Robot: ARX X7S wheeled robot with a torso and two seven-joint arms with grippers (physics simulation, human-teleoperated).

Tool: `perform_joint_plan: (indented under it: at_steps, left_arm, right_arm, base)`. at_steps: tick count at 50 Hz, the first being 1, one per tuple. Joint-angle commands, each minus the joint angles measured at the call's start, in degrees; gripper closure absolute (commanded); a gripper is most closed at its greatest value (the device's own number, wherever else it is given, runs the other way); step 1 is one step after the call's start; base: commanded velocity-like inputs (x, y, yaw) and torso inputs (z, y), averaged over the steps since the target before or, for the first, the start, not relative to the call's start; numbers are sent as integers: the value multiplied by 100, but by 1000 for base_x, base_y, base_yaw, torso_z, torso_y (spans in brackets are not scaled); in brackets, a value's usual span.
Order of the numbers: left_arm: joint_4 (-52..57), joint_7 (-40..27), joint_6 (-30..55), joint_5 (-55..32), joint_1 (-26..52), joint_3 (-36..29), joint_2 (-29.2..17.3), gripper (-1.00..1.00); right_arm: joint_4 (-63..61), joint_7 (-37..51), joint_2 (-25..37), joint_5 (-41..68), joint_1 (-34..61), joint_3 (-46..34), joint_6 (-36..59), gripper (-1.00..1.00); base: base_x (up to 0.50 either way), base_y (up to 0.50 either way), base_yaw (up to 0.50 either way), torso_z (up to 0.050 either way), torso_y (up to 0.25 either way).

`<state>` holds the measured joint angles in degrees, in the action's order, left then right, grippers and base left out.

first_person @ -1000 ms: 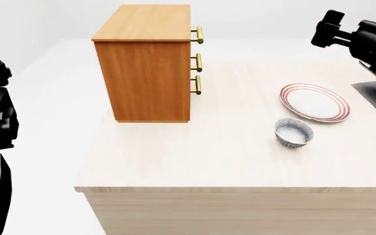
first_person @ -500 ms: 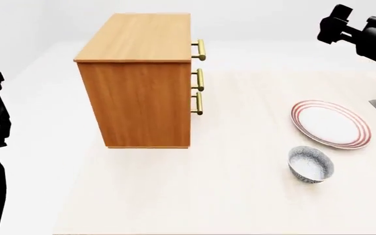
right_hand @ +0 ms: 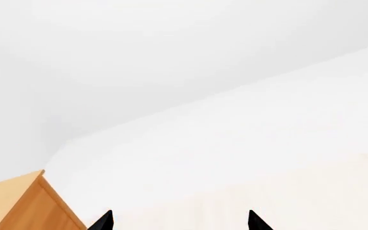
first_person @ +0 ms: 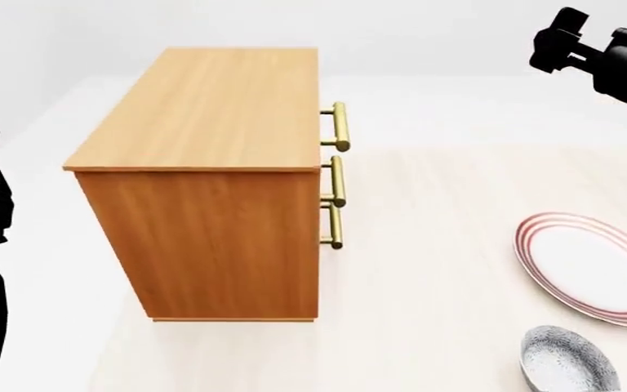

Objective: Open the top drawer of the cabinet and put the bowl in it.

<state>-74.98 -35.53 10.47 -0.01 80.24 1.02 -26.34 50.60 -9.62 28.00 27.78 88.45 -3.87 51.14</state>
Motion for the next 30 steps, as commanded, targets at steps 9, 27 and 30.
perform_joint_plan:
  at_steps: [9,27,30]
  left_arm:
    - [-1,-37,-27,-4,45,8,-17,-100]
    - [-1,39,-8,-11,102,64,-24,-100]
    - [-1,56,13,-6,79,74,-18,-100]
  right_arm:
    - [30,33,4,10,27,21,-5,-100]
    - [2378,-495,-493,104,665,371,-1008,-100]
    - [2432,-703,-744,221,401,762,-820,-100]
  base:
    - [500,0,0,0,2]
    - [333,0,0,0,0]
    - [0,0,0,0,0]
